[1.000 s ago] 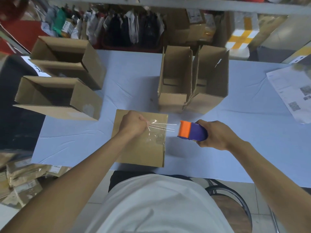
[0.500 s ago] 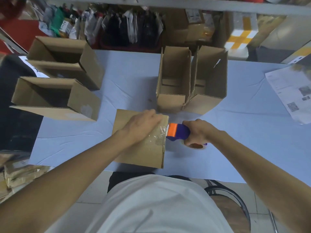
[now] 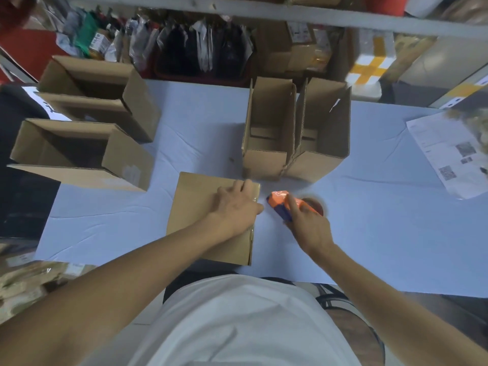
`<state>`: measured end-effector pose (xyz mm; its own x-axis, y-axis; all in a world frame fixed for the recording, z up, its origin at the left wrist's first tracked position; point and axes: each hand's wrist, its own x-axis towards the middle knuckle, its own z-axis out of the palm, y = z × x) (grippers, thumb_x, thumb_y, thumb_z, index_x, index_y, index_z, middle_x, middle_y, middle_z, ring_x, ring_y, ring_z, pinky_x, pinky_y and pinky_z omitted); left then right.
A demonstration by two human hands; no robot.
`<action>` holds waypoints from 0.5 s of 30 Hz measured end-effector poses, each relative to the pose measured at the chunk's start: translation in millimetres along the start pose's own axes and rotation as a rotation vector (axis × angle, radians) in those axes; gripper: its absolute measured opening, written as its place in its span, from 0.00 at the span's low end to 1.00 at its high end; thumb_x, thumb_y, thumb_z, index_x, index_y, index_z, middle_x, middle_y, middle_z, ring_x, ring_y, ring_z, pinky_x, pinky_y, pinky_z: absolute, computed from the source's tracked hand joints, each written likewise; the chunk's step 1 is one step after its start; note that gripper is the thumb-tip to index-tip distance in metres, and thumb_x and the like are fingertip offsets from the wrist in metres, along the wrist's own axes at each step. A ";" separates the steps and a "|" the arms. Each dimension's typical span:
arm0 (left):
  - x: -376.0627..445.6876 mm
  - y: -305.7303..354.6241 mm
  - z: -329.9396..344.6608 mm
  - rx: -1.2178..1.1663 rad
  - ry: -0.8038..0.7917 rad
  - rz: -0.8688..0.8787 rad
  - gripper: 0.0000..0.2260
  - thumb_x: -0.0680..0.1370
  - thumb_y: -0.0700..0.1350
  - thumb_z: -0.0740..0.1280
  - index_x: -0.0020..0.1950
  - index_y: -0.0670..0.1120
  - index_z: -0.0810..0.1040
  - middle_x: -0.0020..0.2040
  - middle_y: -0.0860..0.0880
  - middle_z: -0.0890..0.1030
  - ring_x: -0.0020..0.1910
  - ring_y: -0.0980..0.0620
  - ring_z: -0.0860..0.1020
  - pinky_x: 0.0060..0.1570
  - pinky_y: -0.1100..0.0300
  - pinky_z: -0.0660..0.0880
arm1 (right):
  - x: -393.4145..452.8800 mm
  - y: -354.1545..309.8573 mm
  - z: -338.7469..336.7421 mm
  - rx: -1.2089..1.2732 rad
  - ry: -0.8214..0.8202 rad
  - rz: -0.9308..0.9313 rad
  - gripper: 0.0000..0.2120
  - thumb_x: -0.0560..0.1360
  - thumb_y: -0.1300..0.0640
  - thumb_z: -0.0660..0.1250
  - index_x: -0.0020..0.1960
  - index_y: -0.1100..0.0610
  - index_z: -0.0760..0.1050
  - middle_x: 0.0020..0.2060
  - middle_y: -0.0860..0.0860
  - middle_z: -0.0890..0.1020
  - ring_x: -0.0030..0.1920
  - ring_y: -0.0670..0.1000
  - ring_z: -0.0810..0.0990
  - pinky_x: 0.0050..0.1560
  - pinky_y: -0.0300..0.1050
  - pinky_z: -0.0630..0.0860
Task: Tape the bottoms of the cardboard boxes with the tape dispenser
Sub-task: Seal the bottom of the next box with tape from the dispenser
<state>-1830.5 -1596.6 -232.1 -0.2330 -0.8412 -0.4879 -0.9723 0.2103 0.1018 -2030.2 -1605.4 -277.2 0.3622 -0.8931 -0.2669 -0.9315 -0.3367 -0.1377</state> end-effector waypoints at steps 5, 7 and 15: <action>-36.3 12.6 27.4 -0.231 0.386 -0.206 0.19 0.73 0.48 0.67 0.63 0.50 0.72 0.54 0.46 0.72 0.53 0.43 0.71 0.45 0.52 0.68 | 10.3 -4.4 -7.3 -0.029 0.089 -0.028 0.24 0.71 0.50 0.74 0.64 0.55 0.74 0.54 0.58 0.75 0.49 0.60 0.76 0.38 0.49 0.74; -49.2 19.7 42.0 -0.212 0.471 -0.289 0.23 0.67 0.59 0.72 0.55 0.47 0.74 0.50 0.45 0.74 0.48 0.44 0.73 0.43 0.51 0.69 | 29.9 -14.9 -20.4 0.076 0.050 -0.237 0.32 0.71 0.56 0.73 0.72 0.49 0.68 0.63 0.58 0.71 0.57 0.60 0.75 0.40 0.49 0.76; -68.6 2.9 43.9 -0.320 0.413 -0.293 0.23 0.64 0.51 0.71 0.56 0.45 0.75 0.55 0.46 0.74 0.53 0.44 0.73 0.50 0.52 0.72 | 74.8 -62.6 -35.9 0.114 -0.239 -0.704 0.36 0.71 0.53 0.76 0.75 0.44 0.65 0.60 0.56 0.74 0.55 0.59 0.76 0.53 0.49 0.74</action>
<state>-1816.6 -1516.3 -236.4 0.1207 -0.9790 -0.1642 -0.9388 -0.1663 0.3016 -1945.9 -1661.9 -254.3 0.8804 -0.3846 -0.2775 -0.4726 -0.7597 -0.4466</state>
